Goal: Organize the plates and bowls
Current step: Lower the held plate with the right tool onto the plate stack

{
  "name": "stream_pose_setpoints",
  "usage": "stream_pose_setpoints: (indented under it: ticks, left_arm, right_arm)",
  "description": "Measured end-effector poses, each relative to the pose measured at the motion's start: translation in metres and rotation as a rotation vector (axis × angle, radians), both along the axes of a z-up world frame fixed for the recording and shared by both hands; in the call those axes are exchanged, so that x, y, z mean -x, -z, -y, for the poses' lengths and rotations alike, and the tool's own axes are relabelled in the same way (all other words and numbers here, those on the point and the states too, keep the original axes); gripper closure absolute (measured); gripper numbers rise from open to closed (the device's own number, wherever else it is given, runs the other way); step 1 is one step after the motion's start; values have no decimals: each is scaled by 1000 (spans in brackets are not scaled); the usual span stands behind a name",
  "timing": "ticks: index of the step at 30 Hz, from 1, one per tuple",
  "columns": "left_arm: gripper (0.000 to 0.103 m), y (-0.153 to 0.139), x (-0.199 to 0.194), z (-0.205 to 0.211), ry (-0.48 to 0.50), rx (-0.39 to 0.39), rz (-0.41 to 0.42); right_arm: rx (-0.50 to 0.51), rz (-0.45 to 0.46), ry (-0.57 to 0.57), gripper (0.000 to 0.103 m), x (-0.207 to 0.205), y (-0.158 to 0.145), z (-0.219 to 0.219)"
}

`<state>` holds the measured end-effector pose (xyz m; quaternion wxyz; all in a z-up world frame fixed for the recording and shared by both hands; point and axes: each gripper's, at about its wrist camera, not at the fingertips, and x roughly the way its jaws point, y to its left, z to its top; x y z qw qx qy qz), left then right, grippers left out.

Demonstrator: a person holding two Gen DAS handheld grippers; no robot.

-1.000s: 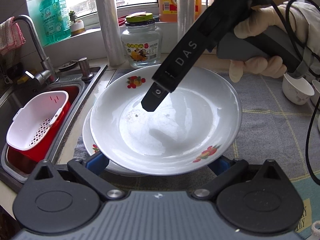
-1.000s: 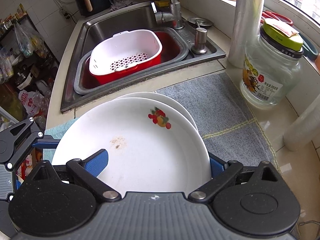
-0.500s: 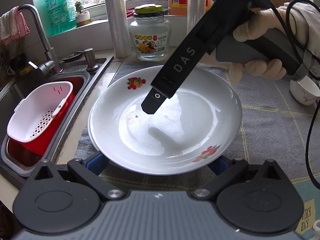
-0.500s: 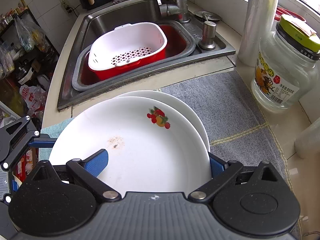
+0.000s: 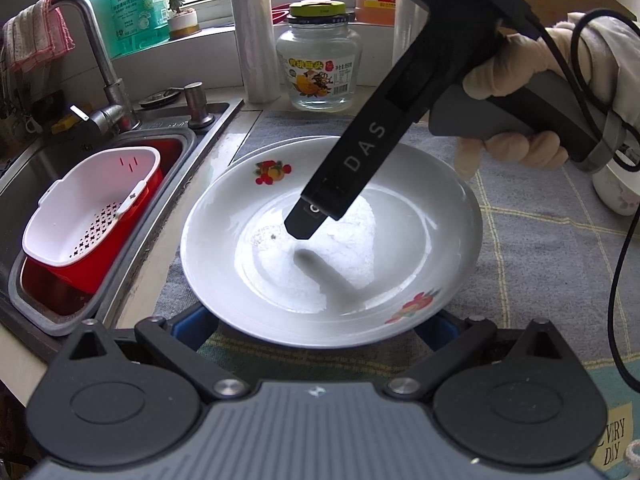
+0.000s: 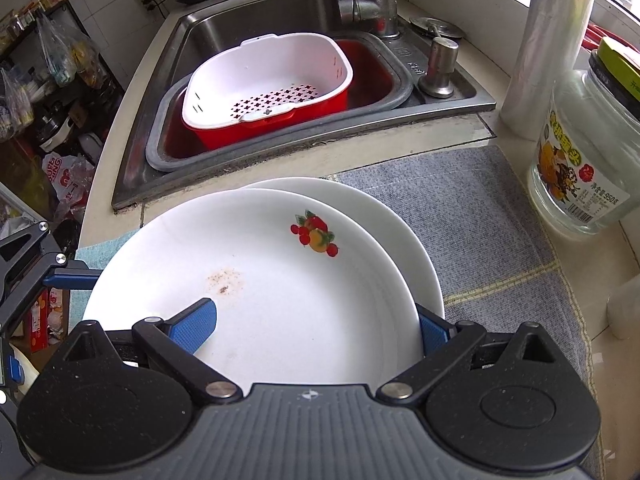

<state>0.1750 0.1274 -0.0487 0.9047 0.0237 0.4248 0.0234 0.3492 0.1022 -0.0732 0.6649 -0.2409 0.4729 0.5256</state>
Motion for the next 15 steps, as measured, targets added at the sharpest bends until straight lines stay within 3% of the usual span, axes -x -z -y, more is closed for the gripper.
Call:
stream_pose_setpoints:
  ticks: [15]
  left_arm:
    - [1, -2, 1, -3, -10, -2, 7]
  right_arm:
    - [15, 25, -18, 1, 7, 5, -8]
